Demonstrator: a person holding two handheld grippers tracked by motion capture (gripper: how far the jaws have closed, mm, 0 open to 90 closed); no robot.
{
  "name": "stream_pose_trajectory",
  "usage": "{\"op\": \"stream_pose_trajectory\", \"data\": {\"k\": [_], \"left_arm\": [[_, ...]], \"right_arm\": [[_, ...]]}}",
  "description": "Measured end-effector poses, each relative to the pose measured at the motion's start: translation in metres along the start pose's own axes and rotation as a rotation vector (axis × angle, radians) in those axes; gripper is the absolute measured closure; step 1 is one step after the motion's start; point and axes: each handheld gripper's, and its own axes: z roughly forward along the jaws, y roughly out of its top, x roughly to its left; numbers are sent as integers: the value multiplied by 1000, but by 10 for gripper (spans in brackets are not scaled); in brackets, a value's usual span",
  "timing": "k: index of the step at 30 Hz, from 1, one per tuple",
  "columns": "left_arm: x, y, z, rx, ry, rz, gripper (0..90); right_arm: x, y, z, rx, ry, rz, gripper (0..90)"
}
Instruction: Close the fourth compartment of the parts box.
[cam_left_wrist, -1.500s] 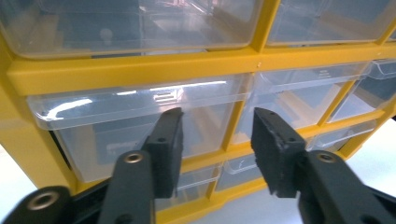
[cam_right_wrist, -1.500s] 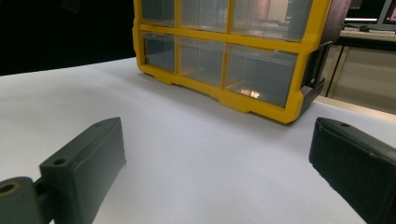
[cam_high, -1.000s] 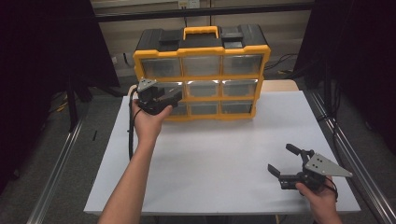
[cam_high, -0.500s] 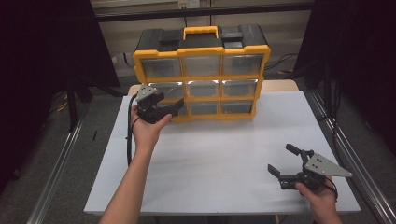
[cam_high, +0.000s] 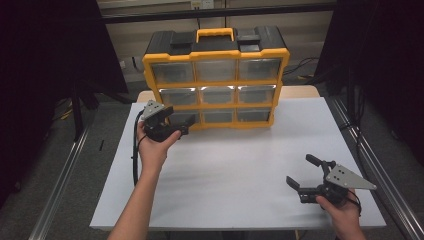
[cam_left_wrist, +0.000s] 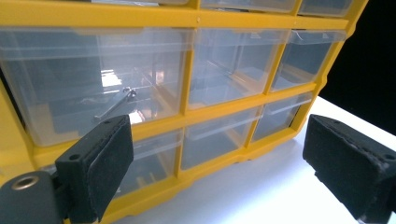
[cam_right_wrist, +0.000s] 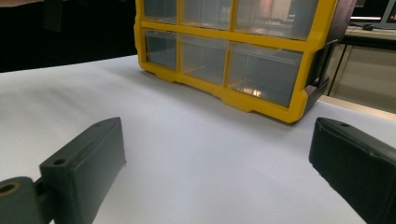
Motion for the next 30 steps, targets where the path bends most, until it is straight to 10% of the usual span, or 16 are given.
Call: {"op": "stream_pose_trajectory", "data": {"k": [30], "left_arm": [[-2, -36, -31, -6, -55, 12, 67]], "right_arm": [[2, 0, -2, -5, -1, -4, 32]]}}
